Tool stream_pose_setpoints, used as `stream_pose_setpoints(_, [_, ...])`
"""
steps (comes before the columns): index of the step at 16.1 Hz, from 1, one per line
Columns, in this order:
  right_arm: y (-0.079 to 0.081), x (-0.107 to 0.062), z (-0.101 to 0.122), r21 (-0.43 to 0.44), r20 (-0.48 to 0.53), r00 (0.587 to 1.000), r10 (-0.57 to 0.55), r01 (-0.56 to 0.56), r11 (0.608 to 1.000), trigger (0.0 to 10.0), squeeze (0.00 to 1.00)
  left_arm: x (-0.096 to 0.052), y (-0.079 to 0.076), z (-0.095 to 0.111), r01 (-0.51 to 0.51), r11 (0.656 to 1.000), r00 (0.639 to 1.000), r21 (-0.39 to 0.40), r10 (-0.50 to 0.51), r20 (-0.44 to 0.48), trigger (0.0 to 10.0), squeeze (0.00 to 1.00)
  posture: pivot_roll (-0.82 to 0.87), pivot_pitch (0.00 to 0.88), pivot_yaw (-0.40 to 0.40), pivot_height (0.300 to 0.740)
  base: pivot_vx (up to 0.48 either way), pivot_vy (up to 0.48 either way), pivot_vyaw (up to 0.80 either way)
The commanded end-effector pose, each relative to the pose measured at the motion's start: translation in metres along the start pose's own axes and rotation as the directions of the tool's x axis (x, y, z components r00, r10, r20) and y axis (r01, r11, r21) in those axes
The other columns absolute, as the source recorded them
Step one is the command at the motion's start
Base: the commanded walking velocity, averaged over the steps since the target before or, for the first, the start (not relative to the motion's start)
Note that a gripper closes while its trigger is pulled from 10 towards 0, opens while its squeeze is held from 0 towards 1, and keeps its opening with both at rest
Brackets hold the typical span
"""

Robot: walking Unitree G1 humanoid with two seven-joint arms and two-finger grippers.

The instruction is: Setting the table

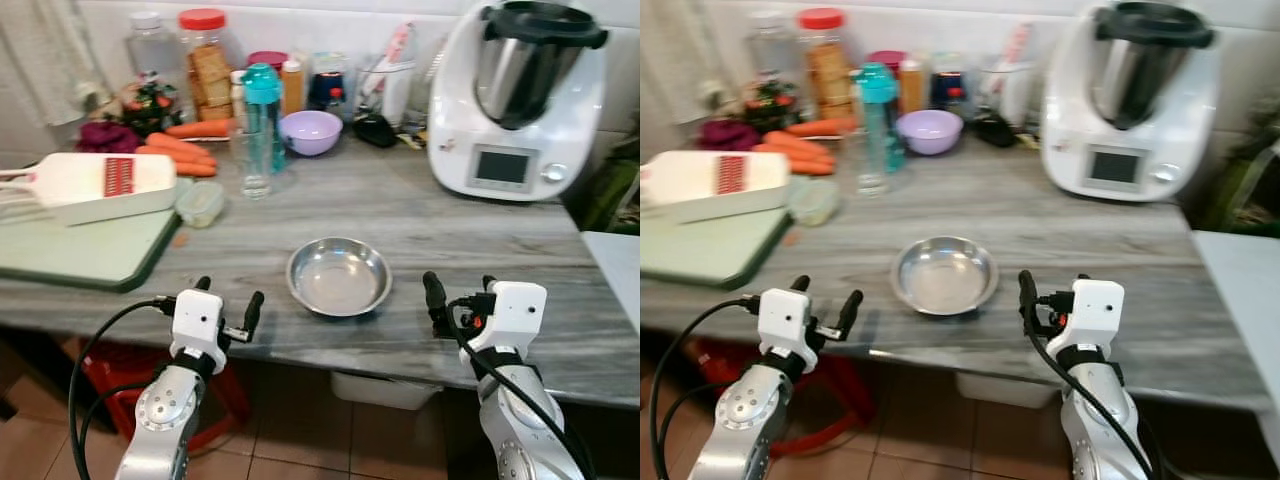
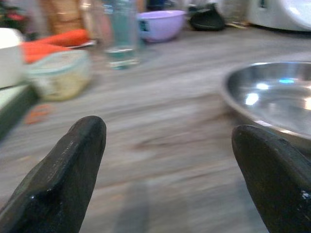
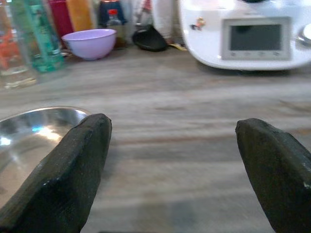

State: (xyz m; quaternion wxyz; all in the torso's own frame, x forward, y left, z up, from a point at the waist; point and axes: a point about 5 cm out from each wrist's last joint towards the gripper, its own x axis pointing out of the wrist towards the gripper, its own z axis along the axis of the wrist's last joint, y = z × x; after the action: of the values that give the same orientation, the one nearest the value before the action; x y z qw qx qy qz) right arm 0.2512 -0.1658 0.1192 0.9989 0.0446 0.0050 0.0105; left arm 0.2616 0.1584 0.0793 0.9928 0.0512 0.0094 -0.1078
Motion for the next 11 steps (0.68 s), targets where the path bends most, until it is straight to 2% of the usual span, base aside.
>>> stream_pose_setpoints(1, [0.003, 0.0009, 0.0013, 0.009, 0.005, 1.0, 0.013, -0.013, 1.0, 10.0, 0.0, -0.0008, -0.0006, -0.0025, 0.004, 1.0, 1.0, 0.007, -0.004, -0.025, 10.0, 0.0, 0.03, 0.0, 0.002, 0.74, 0.0, 0.0, -0.57])
stream_pose_setpoints(3, [0.0043, 0.0027, 0.0019, 0.013, 0.008, 1.0, 0.015, -0.015, 1.0, 10.0, 0.0, 0.0006, -0.001, -0.0022, 0.007, 1.0, 1.0, 0.013, -0.007, -0.025, 10.0, 0.0, 0.03, 0.0, 0.007, 0.74, 0.0, 0.0, 0.0])
stream_pose_setpoints(7, [0.0035, 0.0066, 0.0037, 0.021, 0.018, 1.0, 0.012, -0.013, 1.0, 10.0, 0.0, 0.0045, 0.0005, 0.0, 0.005, 1.0, 1.0, 0.023, -0.004, -0.024, 10.0, 0.0, 0.02, 0.0, 0.01, 0.74, -0.265, 0.0, 0.0])
stream_pose_setpoints(8, [0.0034, 0.0066, 0.0039, 0.054, 0.022, 1.0, 0.018, -0.019, 0.998, 10.0, 0.0, 0.0047, 0.0003, -0.0002, 0.004, 1.0, 1.0, 0.022, -0.004, -0.026, 10.0, 0.0, 0.03, 0.0, 0.007, 0.74, -0.296, 0.0, 0.0])
stream_pose_setpoints(11, [0.0047, 0.0064, 0.0037, 0.047, 0.022, 0.999, 0.027, -0.028, 0.999, 10.0, 0.0, 0.0034, -0.0021, -0.0025, 0.008, 1.0, 0.999, 0.02, -0.007, -0.033, 10.0, 0.0, 0.03, 0.0, 0.004, 0.74, -0.315, 0.0, 0.0])
